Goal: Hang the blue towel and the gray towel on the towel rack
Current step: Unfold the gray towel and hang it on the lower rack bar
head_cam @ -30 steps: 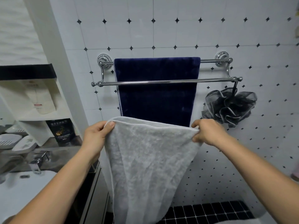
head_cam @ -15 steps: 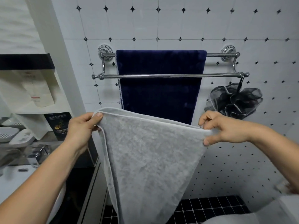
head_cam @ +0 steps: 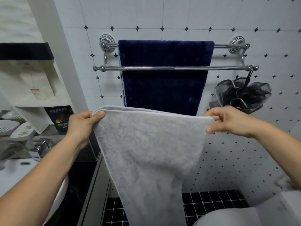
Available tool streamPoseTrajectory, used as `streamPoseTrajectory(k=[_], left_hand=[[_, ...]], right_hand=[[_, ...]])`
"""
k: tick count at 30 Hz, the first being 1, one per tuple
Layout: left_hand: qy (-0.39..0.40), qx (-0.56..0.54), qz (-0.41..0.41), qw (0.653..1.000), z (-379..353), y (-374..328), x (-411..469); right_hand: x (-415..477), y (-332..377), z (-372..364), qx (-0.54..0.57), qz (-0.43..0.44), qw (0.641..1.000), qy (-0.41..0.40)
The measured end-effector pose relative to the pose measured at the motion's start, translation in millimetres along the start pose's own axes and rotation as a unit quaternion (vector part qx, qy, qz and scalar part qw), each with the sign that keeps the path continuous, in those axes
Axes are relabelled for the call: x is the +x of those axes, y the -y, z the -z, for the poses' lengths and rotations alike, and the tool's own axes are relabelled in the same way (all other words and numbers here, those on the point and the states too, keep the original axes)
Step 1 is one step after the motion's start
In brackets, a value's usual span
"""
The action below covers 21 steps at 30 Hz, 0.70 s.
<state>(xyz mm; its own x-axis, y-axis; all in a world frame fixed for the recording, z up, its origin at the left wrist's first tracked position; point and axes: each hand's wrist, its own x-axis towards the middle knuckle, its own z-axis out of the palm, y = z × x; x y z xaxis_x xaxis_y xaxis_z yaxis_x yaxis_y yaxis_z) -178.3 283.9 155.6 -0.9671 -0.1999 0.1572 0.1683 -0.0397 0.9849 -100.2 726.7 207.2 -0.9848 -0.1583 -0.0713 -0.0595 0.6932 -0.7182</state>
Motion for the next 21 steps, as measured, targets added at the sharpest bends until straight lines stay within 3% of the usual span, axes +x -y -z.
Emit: streamPoseTrajectory(k=[2,4,5,7,9,11,13,16,18,21], left_hand=[[0.029,0.041,-0.010,0.999,-11,4,-3],[0.060,0.060,-0.020,0.996,-23,5,-5],[0.058,0.052,-0.020,0.997,-25,5,-4],[0.026,0.029,-0.024,0.999,-21,2,2],[-0.013,0.016,-0.037,0.999,-9,0,6],[-0.030,0.011,-0.045,0.998,-2,-1,7],[-0.023,0.023,-0.053,0.998,-6,0,5],[-0.001,0.035,-0.060,0.998,-13,-1,1],[0.017,0.044,-0.060,0.997,-15,-1,-1],[0.033,0.044,-0.055,0.997,-17,-2,-3]], right_hand=[[20,-3,2,-0.048,-0.059,0.981,-0.177],[31,2,-3,0.118,-0.088,0.957,-0.250],[33,4,-7,0.212,-0.089,0.947,-0.226],[25,2,-16,0.329,-0.074,0.939,-0.069],[13,-1,-25,0.361,-0.041,0.927,0.092],[12,-5,-25,0.356,-0.034,0.929,0.098],[18,-7,-19,0.328,-0.040,0.944,-0.006],[28,-15,-20,0.115,-0.058,0.986,-0.107],[35,-20,-25,0.019,-0.096,0.983,-0.156],[45,-23,-20,0.049,-0.113,0.961,-0.247]])
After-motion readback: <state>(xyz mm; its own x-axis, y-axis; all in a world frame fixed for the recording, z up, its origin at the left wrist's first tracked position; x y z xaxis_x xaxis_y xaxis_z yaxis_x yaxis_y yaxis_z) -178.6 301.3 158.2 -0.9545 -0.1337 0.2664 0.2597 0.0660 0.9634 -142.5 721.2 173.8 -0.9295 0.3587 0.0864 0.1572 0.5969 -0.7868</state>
